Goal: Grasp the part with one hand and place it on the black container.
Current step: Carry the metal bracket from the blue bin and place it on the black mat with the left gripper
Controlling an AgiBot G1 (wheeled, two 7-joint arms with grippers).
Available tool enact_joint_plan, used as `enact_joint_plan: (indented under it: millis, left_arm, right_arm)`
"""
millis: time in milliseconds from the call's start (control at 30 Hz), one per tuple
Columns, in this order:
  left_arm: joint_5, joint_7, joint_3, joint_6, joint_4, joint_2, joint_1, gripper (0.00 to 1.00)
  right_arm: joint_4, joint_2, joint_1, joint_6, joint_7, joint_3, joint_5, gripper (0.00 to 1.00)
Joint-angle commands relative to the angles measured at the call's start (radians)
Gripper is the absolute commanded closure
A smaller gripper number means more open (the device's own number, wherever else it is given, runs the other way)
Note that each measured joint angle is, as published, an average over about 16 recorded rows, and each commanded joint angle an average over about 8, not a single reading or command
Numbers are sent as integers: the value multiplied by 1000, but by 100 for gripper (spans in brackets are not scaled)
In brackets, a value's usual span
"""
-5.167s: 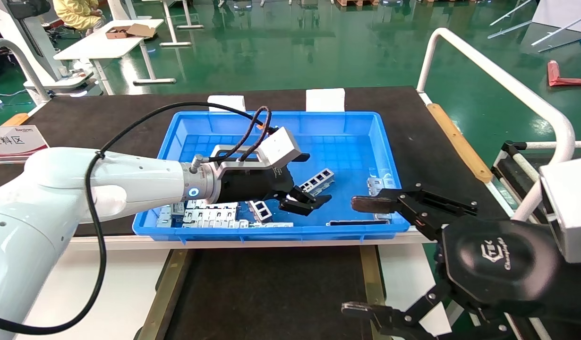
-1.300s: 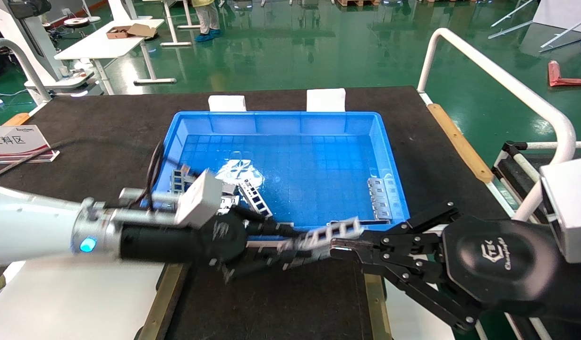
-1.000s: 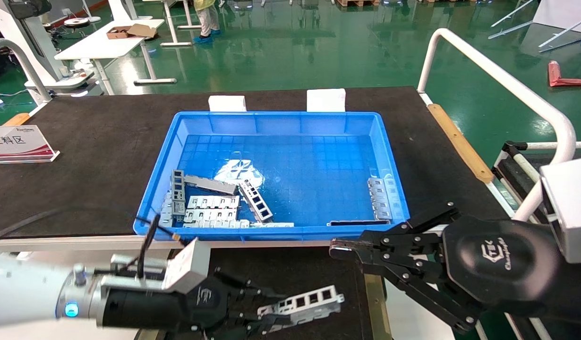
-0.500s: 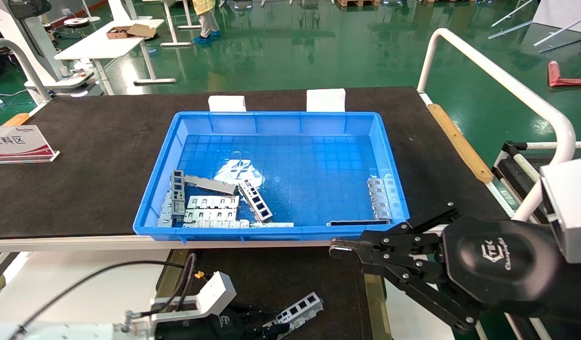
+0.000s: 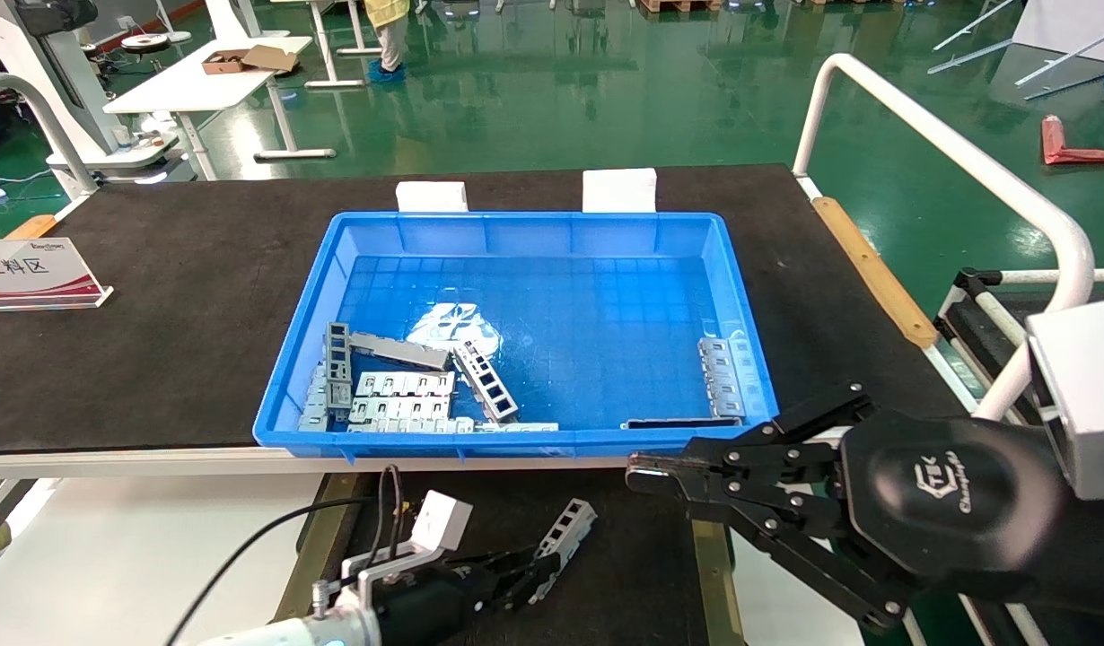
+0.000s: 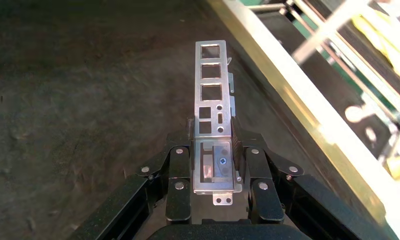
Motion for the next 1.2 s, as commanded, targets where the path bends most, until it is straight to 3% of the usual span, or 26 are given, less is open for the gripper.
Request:
enact_joint_plan:
  millis: [33,467,1000,1067,1100,1133,1200]
  left_arm:
    - [-6,-30,2,-52,8,26,5,100]
    - [-25,-158,29,-246,18,110,0,100]
    - [-76,-323,88,-381,-19,126,7,100]
    - [-80,-337,96,-389,-22,126,7,100]
    - [-82,-344,99,-393,-23,126,7,96]
    - [-85,-350,102,-397,-25,126,7,89]
    - [-90,-362,108,-403,-27,126,7,65]
  right_arm:
    - [0,0,0,0,0,0,0,100]
    - [0,0,0,0,0,0,0,100]
    - [0,0,0,0,0,-1,0,100]
    - [0,0,0,0,0,-1,0,92]
    - [0,0,0,0,0,-1,0,80]
    - [0,0,0,0,0,-1,0,67]
    - [0,0,0,0,0,-1,0,42]
